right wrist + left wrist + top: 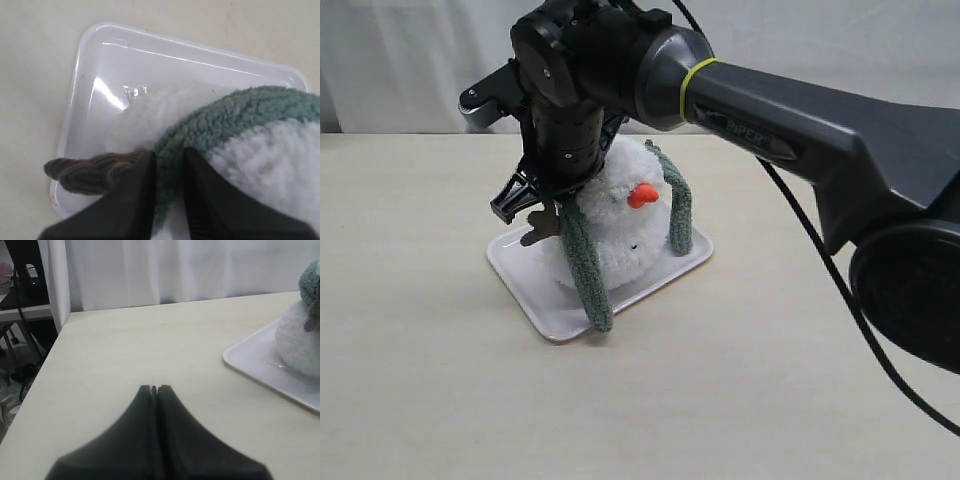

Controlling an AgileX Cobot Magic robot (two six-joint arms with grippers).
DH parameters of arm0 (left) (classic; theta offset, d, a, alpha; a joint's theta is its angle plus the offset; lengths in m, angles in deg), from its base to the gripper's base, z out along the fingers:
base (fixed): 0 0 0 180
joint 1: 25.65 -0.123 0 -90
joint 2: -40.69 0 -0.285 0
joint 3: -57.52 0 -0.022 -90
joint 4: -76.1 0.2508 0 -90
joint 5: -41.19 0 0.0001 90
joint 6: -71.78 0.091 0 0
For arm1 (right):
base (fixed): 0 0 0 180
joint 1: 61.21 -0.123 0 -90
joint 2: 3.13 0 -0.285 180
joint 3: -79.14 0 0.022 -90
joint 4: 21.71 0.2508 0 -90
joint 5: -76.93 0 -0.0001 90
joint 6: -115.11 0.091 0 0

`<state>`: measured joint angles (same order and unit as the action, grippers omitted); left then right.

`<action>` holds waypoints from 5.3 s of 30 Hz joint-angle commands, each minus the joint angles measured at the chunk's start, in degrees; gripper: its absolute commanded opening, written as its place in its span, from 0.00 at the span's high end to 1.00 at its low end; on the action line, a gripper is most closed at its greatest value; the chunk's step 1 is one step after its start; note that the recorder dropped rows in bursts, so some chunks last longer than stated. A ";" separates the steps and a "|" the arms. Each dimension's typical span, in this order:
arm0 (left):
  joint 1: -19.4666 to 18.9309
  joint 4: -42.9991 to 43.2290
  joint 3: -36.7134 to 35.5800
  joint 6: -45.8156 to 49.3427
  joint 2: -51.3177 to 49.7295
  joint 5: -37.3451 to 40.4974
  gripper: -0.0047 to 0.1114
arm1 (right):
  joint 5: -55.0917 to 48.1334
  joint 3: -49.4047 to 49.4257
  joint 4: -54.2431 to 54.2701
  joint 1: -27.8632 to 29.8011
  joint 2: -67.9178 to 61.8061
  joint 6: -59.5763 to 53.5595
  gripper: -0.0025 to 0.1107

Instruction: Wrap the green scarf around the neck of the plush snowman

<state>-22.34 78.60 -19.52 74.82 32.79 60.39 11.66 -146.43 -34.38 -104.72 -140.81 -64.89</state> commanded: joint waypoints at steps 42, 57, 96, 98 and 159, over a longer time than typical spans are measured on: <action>0.15 -0.14 -0.17 -0.14 0.11 -0.74 0.96 | 12.07 5.11 15.95 10.74 6.72 -2.41 0.94; 0.15 -0.14 -0.17 -0.14 0.11 -0.74 0.96 | 10.25 -6.84 5.54 7.36 -2.43 5.16 0.93; 0.15 -0.14 -0.17 -0.14 0.11 -0.57 0.96 | -4.69 -9.60 6.06 10.44 6.13 1.88 0.93; 0.15 -0.14 -0.17 -0.14 0.11 -0.57 0.96 | -4.69 -6.16 5.79 11.58 8.42 1.88 0.93; 0.15 -0.14 -0.17 -0.14 0.11 -0.68 0.96 | 49.84 48.92 91.64 30.71 9.96 -95.98 0.68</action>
<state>-22.34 78.60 -19.52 74.82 32.79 60.39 60.66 -97.08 56.81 -73.88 -130.68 -160.27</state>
